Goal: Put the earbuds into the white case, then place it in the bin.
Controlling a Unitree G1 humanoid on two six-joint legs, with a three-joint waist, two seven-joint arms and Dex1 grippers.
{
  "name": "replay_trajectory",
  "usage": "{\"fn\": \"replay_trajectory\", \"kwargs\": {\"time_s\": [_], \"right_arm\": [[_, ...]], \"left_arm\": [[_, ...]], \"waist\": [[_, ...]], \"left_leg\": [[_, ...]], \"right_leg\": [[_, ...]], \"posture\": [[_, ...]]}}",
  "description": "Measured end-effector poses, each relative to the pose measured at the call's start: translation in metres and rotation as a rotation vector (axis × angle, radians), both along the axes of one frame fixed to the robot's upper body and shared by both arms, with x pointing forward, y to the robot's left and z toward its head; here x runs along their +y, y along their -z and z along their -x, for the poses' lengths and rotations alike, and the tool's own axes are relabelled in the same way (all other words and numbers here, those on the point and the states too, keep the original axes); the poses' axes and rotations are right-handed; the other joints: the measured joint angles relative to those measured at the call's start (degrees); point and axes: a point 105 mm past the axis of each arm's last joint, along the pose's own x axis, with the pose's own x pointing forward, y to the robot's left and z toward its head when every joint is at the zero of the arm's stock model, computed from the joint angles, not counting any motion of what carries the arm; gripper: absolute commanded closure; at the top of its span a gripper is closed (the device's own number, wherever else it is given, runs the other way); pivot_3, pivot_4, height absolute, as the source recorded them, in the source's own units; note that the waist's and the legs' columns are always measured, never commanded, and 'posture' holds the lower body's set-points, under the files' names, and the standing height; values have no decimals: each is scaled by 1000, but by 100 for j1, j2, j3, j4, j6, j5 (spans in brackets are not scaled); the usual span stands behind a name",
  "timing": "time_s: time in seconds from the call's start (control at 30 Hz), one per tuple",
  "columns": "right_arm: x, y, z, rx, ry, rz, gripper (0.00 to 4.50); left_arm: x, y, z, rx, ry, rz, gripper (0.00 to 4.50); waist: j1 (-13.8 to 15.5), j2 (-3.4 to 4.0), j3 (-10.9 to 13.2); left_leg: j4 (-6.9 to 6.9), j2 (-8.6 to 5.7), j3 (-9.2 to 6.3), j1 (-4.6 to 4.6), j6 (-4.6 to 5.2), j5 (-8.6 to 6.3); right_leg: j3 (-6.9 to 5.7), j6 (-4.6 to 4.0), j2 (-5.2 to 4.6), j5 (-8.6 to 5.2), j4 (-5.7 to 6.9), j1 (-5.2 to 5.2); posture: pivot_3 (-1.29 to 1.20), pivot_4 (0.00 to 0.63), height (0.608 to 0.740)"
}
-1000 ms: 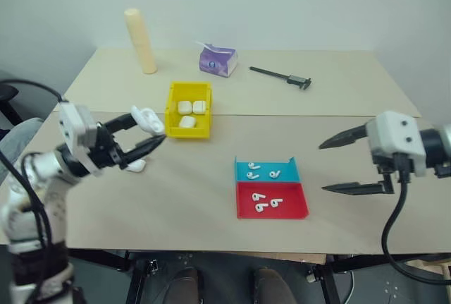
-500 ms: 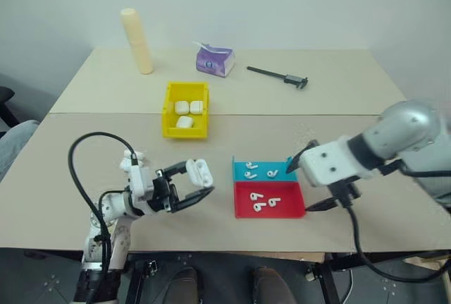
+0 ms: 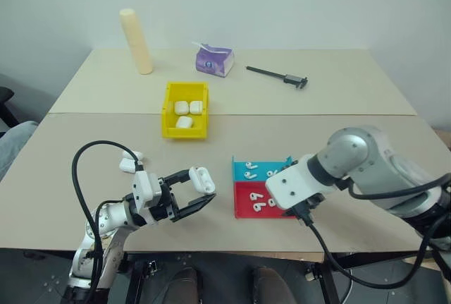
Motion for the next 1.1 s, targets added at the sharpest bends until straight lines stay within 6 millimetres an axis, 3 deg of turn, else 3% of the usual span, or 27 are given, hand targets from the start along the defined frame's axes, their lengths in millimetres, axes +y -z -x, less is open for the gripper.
{"fn": "replay_trajectory", "kwargs": {"time_s": [0.23, 0.8, 0.93, 1.1], "right_arm": [[5, 22, -14, -35, 20, 61, 1518], [1, 42, -26, -72, 8, 136, 1518], [1, 44, -25, -76, -11, 147, 2455], [3, 44, -26, -89, -14, 144, 2455]], "left_arm": [[-4, 4, -1, 11, -10, -12, 1726], [-2, 4, -5, 20, -90, -17, 1726], [-1, 4, -5, 21, -97, -23, 1726], [-1, 4, -5, 24, -100, -23, 1726]], "waist": [[0, 0, 0], [-2, 0, 0], [-4, 0, 0], [-5, -1, 0]], "left_leg": [[0, -1, 4, 0, 0, 0], [-1, -1, 7, 0, 0, 0], [-1, 0, 7, 1, 0, 0], [-2, 0, 9, 5, 0, 0]], "right_leg": [[-2, -3, 1, -1, -1, 0], [-4, -3, 1, -2, -1, 2], [-4, -4, 1, -2, -2, 2], [-5, -4, 1, -2, -1, 6]], "posture": [[0, 150, 740], [0, 150, 740], [0, 150, 740], [0, 150, 740]]}}
